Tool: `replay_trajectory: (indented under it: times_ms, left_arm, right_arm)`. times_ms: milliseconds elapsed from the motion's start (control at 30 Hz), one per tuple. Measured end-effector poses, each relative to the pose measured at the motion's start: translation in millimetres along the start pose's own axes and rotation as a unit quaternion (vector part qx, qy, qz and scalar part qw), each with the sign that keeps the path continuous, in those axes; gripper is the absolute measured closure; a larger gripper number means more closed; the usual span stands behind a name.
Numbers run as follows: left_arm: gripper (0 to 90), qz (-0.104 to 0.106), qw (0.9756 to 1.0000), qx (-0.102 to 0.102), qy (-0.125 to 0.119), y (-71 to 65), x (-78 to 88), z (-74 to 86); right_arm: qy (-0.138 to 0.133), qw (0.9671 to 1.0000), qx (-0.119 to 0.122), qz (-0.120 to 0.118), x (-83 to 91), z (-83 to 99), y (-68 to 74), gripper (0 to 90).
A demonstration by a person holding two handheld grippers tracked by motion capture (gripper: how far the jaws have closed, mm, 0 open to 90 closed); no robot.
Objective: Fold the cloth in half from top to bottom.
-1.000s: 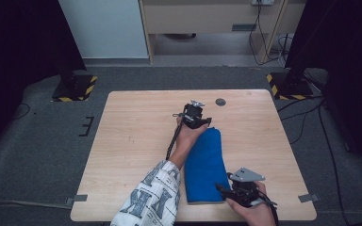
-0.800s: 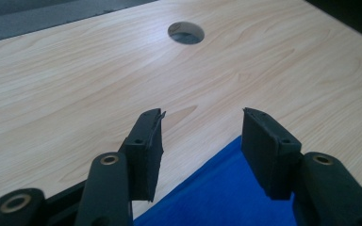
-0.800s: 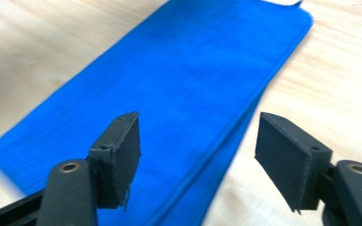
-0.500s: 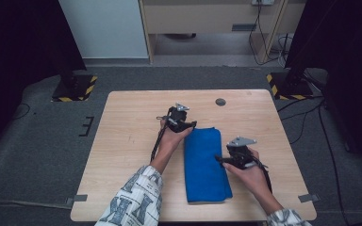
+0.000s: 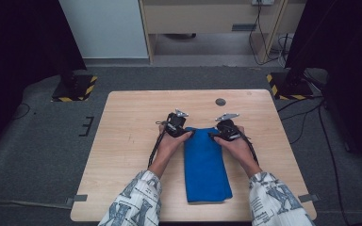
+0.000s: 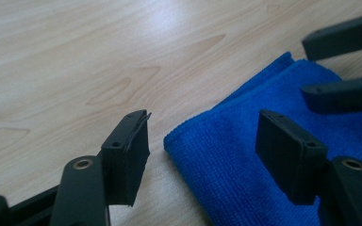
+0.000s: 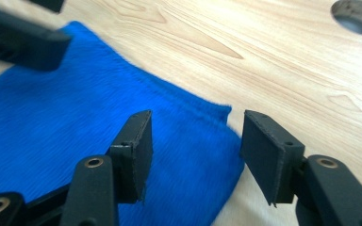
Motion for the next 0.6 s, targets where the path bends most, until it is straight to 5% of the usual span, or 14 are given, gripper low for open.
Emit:
replay_trajectory:
  times_ms: [367, 533, 600]
  left_arm:
    - [44.0, 0.007, 0.9997, -0.001, 0.023, 3.1, -11.2, 7.9]
    - [54.5, 0.005, 0.9997, -0.008, 0.023, 2.7, -11.5, 10.3]
    - [69.2, 0.012, 0.9997, -0.005, 0.023, 4.6, -10.3, 10.9]
  right_arm:
    - [0.011, 0.9997, 0.002, -0.023, -12.2, -4.4, -5.8, 53.5]
    - [0.01, 0.9988, 0.01, -0.046, -9.9, -4.0, -4.1, 73.6]
    - [0.011, 0.9981, 0.012, -0.059, -8.8, -4.9, -2.9, 84.4]
Point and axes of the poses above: each handheld gripper's, and its own axes: x roughly backward along the jaws, z roughly out of its underside, y roughly to its left, the point moved 1 cm from there along -x, roughly forward along the jaws, and after that the axes turned 7 degrees about x, right-handed, at the moved point
